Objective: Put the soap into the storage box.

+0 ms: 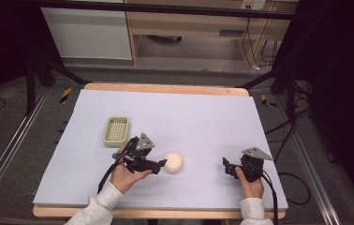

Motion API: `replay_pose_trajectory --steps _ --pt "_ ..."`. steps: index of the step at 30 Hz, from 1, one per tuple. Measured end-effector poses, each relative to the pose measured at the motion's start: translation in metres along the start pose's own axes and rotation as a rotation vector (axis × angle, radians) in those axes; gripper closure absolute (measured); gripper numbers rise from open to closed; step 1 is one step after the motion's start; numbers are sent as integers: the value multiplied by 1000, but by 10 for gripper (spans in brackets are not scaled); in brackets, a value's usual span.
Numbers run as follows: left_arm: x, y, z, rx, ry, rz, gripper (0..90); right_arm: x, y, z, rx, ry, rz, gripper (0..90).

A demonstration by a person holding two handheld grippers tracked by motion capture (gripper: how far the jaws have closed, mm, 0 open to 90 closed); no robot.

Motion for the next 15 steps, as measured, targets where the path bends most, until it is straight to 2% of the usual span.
replay_pose_trajectory --steps 15 --pt "7 -3 -11 19 19 20 174 0 0 0 1 -3 2 46"
Point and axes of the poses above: each handheld gripper's, and its own axes: x roughly forward along the jaws, y roughly out of its underside, z roughly to its left, the point moved 10 cm from there along x, roughly forward along the jaws, and after that the axes turned 10 degrees about -y, right-handed, at the moved point
